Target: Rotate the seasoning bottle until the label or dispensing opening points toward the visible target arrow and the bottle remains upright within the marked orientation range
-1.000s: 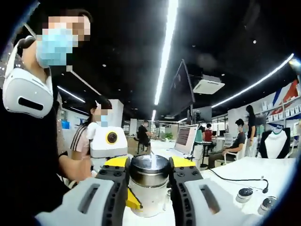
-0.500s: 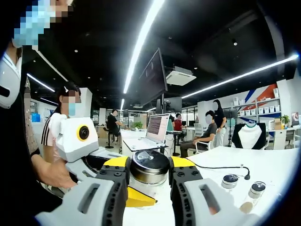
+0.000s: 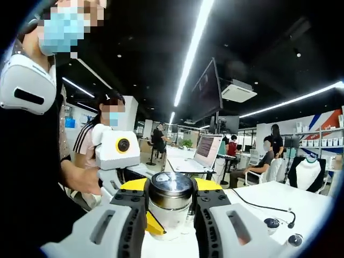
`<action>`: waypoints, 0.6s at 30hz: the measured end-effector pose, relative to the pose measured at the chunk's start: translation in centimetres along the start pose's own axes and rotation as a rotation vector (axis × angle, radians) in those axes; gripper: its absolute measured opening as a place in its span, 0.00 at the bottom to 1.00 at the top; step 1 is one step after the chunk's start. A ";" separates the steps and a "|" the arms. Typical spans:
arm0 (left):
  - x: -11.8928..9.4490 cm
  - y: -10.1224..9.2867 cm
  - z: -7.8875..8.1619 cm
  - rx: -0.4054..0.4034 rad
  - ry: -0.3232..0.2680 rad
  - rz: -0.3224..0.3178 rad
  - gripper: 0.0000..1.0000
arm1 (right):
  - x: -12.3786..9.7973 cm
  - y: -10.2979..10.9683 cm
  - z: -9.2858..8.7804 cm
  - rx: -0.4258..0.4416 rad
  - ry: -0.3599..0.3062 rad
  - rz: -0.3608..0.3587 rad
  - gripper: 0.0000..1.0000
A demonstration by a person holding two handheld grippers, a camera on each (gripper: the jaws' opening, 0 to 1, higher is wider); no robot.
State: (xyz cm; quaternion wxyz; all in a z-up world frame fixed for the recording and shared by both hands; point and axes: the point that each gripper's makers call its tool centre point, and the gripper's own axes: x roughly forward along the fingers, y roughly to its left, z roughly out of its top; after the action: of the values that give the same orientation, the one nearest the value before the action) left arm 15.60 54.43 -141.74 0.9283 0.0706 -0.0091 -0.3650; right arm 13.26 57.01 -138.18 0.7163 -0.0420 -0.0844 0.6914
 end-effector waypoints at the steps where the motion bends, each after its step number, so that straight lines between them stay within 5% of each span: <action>1: 0.0 0.1 -0.1 0.008 0.009 0.010 0.35 | 0.0 0.0 -0.2 -0.002 0.006 0.001 0.28; 5: 0.1 1.3 -1.5 0.104 0.098 0.140 0.35 | 0.1 -1.3 -1.9 0.011 0.083 -0.073 0.29; 7: 0.1 1.9 -2.0 0.084 0.101 0.183 0.35 | 0.4 -1.6 -2.2 0.012 0.090 -0.120 0.29; 11: 0.1 2.7 -2.7 0.078 0.109 0.230 0.35 | 1.3 -2.3 -3.0 0.060 0.100 -0.206 0.30; 18: -0.4 3.6 -3.7 0.067 0.110 0.252 0.35 | 1.9 -2.8 -4.0 0.100 0.107 -0.213 0.29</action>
State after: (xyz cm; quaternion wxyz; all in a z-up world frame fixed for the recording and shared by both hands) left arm 17.96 57.79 -144.86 0.9630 0.1198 0.0208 -0.2407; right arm 16.80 59.06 -141.52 0.7903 -0.0338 -0.0154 0.6116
